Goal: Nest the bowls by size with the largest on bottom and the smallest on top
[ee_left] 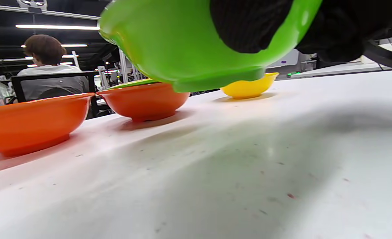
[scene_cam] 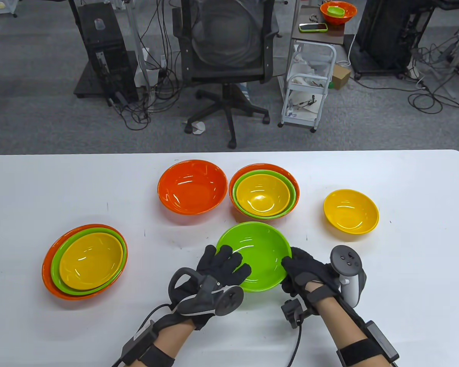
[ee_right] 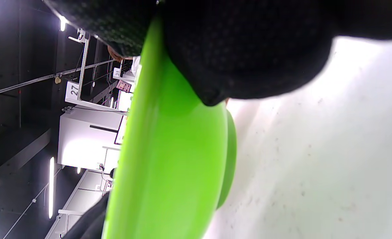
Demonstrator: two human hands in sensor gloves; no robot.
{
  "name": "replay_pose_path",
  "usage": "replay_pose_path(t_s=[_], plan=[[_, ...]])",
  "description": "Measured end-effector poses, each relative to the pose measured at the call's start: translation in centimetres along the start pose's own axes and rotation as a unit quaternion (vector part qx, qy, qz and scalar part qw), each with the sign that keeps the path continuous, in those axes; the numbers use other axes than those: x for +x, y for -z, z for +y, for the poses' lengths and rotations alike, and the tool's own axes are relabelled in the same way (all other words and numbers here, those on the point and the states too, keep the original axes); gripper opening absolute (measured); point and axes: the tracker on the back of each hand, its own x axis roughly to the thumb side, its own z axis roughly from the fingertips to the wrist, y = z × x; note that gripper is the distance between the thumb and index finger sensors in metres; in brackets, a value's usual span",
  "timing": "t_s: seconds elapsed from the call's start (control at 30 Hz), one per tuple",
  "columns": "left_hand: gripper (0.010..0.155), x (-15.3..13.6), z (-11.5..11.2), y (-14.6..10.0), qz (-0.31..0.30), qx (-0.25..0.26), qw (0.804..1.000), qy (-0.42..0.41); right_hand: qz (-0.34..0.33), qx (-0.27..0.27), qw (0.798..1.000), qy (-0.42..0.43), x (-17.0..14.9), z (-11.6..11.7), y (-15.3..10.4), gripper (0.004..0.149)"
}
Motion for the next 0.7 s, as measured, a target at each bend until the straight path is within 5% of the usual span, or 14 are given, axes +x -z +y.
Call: replay_pose_path(t_s=[0.4,0.7], plan=[[0.043,-1.5,-0.5,-0.6,0.026,0.037,0.999,0.028,-0.046,0.048,0.998,-0.016,0.5,1.1,-0.2,0.067],[0.045,-3.7,-0.9,-0.9,0.069,0.041,0.996,0.025,-0.076,0.019,0.985,-0.152,1.0,0.6,-0.4,0.066]])
